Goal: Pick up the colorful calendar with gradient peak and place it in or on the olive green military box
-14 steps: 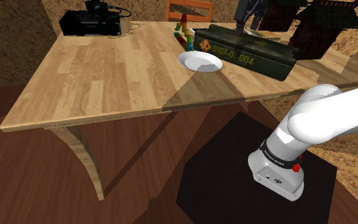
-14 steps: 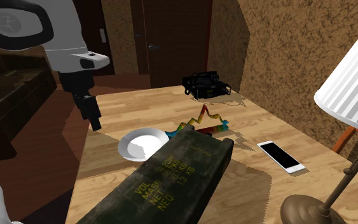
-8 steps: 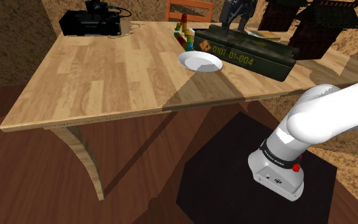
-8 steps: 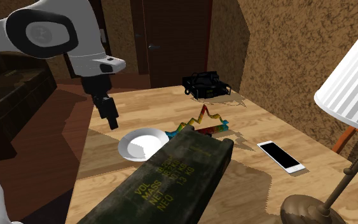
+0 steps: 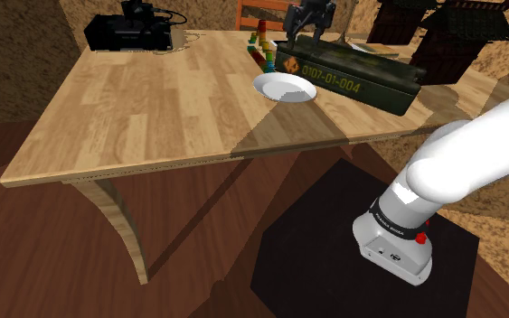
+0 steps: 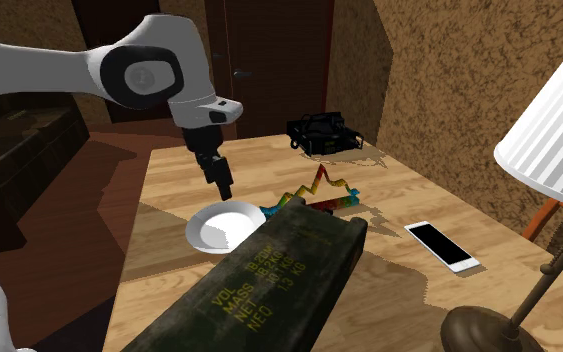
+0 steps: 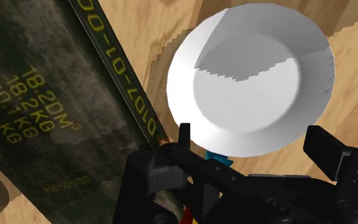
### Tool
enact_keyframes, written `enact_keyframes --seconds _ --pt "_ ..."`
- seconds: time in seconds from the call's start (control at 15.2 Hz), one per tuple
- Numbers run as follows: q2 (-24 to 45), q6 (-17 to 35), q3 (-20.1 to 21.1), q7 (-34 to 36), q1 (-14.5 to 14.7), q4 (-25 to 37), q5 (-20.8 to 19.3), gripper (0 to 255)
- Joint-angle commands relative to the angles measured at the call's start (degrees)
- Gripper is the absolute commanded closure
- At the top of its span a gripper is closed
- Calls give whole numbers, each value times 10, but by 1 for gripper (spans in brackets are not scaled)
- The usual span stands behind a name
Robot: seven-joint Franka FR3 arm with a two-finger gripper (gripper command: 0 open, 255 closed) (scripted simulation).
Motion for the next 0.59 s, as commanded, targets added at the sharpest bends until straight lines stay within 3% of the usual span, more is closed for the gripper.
enact_keyframes --seconds 0.0,0.53 --pt "41 31 -2 12 -4 22 -1 0" --pt "190 111 -13 52 -20 131 -1 0"
